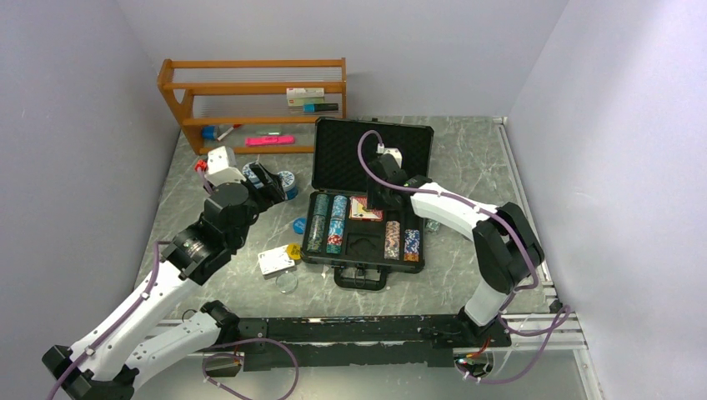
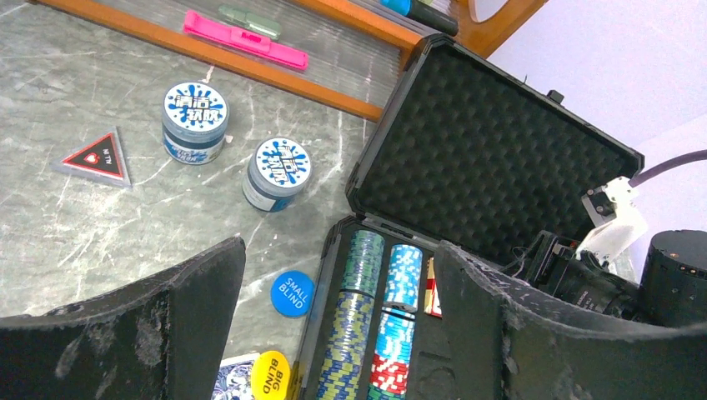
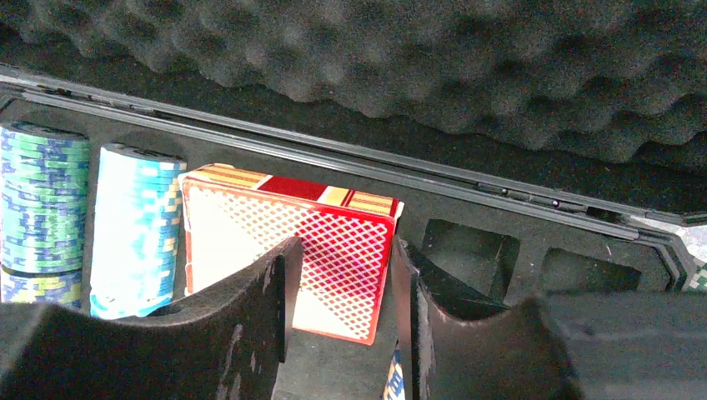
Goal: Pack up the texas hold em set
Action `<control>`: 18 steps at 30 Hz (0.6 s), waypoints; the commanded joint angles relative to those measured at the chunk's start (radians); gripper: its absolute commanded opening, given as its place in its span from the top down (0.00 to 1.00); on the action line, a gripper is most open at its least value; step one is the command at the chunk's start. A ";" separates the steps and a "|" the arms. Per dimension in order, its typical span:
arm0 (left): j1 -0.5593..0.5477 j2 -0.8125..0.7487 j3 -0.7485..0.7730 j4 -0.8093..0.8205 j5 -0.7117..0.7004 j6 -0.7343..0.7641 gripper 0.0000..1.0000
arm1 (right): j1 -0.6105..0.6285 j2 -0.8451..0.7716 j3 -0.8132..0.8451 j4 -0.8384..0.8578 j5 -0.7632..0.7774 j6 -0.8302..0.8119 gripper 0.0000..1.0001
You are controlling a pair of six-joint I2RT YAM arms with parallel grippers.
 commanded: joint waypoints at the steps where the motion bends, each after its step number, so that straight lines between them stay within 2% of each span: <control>1: -0.002 0.002 0.003 0.025 0.006 -0.012 0.12 | -0.001 0.055 -0.038 0.008 -0.029 0.027 0.53; 8: -0.002 0.007 0.007 0.021 0.002 -0.009 0.12 | -0.007 0.087 -0.011 -0.005 -0.055 0.057 0.54; 14: -0.002 0.004 0.007 0.025 0.003 -0.010 0.12 | -0.006 -0.019 0.012 0.010 -0.012 0.064 0.49; 18: -0.001 0.006 0.006 0.029 0.007 -0.004 0.13 | -0.006 -0.037 0.055 0.015 0.009 -0.006 0.46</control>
